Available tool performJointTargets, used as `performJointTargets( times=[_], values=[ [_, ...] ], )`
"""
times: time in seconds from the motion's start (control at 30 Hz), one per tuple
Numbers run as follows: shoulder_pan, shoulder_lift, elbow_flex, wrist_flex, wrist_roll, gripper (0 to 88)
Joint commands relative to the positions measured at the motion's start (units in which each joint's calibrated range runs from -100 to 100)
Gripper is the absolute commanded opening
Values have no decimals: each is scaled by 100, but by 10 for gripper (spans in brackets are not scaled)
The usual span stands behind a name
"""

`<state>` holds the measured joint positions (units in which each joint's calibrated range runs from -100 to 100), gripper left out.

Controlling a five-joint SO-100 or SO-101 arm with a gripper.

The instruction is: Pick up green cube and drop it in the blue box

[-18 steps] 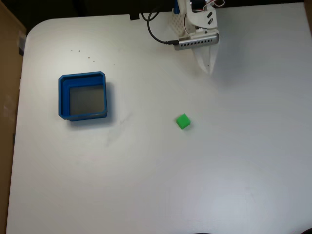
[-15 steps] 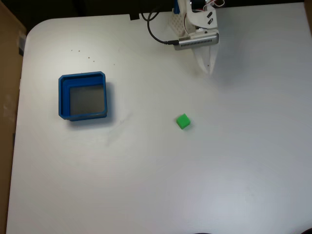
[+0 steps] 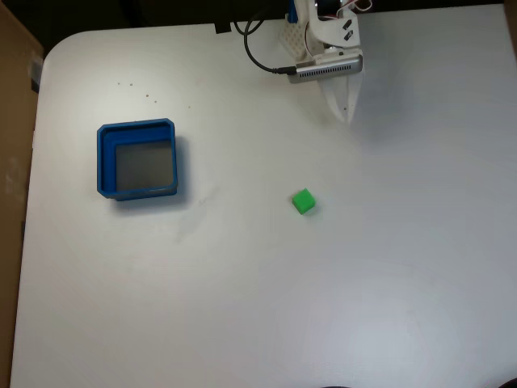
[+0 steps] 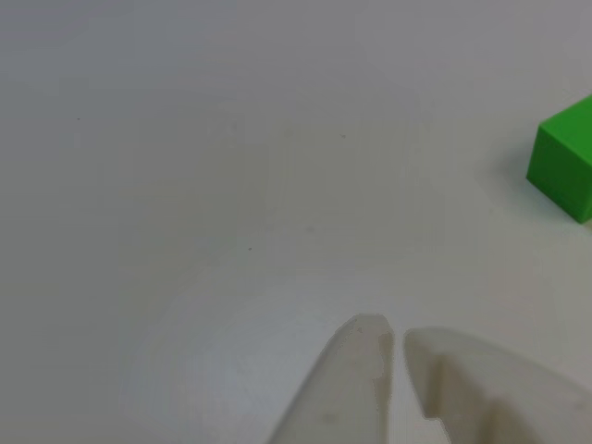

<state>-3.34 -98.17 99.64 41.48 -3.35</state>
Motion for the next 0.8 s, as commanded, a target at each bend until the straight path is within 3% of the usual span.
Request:
performJointTargets(
  times=[0.0, 0.77],
  values=[
    [74, -58, 9, -81, -5, 9],
    [1411, -58, 18, -81, -5, 9]
  ],
)
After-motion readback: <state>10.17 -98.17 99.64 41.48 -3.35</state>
